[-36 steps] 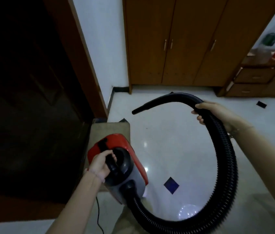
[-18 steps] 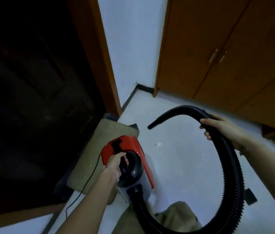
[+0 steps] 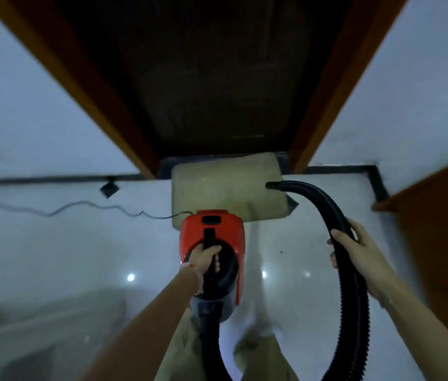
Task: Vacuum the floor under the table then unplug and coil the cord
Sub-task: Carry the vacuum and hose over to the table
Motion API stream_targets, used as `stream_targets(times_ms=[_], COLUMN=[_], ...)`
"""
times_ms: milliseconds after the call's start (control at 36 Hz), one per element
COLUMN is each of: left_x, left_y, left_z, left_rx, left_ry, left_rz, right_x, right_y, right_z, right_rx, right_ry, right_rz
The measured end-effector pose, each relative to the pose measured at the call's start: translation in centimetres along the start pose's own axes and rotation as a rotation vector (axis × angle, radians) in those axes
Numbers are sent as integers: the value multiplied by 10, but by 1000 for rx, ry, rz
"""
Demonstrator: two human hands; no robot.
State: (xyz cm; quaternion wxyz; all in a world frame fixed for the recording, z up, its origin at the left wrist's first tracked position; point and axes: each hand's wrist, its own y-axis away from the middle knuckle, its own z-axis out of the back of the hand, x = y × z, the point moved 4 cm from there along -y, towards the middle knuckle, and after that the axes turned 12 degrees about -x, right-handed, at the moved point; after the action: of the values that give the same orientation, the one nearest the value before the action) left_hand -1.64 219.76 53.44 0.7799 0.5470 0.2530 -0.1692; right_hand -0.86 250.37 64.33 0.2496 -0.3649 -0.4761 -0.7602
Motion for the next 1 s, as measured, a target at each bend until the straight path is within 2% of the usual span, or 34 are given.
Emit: stream_targets(times_ms=[222, 417, 694, 1000], left_x=[119, 221, 383, 510], left_y=[58, 103, 157, 115], left_z=[14, 31, 51, 69], left_rx=[-134, -226, -192, -216], left_ry=[80, 129, 271, 139], left_rz=[130, 204, 308, 367], right_x=[-38, -122, -241, -351], right_y=[1, 49, 142, 167], right_z=[-24, -50, -26, -71], right_rx=[264, 465, 461, 564], right_ry=[149, 323, 413, 455], right_rz=[31, 23, 80, 123])
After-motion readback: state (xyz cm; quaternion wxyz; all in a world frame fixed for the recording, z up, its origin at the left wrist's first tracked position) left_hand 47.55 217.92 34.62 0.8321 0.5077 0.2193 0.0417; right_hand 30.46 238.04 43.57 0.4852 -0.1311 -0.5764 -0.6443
